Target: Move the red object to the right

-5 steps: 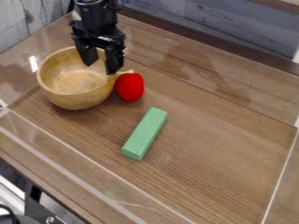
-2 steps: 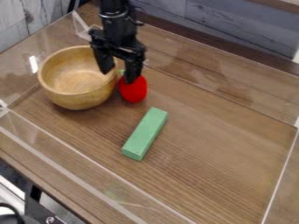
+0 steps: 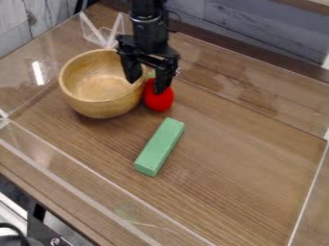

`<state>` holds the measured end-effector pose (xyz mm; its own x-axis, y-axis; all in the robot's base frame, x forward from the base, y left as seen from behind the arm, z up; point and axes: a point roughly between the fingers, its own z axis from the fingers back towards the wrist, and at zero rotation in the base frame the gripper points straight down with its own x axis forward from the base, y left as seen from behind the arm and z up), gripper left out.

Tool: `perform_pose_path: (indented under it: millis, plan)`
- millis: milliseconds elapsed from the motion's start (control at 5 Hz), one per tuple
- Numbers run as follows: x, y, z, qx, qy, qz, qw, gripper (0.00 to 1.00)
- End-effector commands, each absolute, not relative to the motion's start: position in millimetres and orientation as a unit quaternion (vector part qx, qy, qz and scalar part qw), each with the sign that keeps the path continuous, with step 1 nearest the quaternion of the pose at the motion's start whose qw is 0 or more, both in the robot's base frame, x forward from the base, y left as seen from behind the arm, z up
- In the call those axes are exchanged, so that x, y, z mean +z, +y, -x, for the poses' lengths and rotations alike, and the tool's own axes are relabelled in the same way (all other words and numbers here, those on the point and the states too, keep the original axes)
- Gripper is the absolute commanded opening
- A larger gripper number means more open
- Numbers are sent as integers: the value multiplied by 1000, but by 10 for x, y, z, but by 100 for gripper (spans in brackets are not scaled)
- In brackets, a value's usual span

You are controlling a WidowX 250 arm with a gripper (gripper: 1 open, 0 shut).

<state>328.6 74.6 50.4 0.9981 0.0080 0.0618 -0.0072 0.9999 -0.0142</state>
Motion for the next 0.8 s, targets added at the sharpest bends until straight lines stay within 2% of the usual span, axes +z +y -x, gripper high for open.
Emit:
perform_pose_path:
  millis: [0,600]
  plan:
    - [593,799,-3530,-11,-52,-3,999,100]
    - [412,740,-3516,-4,-34,-2,999,100]
